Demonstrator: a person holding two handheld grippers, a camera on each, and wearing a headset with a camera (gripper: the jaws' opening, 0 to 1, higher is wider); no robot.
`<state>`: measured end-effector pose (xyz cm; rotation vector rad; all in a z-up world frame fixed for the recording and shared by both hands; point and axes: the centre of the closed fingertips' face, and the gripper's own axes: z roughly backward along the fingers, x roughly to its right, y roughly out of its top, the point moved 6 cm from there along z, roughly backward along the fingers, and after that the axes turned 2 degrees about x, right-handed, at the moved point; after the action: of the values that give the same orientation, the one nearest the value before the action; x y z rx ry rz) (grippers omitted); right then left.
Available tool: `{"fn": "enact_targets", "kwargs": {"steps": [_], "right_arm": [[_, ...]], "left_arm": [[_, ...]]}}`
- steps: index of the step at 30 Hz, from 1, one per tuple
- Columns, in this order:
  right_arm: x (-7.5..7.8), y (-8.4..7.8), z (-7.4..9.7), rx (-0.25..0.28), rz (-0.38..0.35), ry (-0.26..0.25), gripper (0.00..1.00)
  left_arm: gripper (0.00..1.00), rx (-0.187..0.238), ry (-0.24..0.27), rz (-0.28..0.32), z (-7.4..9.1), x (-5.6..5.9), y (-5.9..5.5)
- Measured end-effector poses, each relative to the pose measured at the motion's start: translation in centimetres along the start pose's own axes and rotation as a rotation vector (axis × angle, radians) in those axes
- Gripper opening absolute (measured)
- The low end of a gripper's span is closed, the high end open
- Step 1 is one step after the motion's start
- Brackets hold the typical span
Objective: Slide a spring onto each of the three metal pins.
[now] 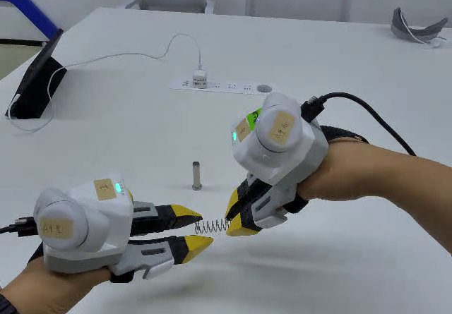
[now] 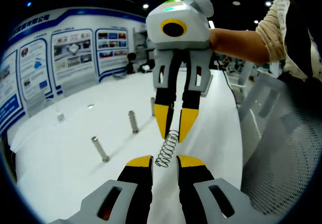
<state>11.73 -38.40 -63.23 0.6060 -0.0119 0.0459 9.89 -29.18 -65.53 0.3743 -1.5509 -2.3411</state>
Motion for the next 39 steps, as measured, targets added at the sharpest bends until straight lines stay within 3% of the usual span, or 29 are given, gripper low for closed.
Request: {"fn": "enact_targets", "kwargs": {"steps": [5,16,39], "right_arm": [[-0.2,0.0,0.2,-0.004,0.008,0.007,0.12],[-0.5,0.9,1.1,0.01,0.029,0.0,0.12],[-0.7,4.1,1.8,0.129,0.035,-0.016,0.12]], "left_arm": [[0.14,-0.004,-0.005,-0.026,-0.2,0.1,0.1],[0.12,-0.023,-0.01,-0.059,-0.4,0.3,0.0],[0.11,-0.016,-0.018,-0.048,-0.3,0.6,0.3]]}}
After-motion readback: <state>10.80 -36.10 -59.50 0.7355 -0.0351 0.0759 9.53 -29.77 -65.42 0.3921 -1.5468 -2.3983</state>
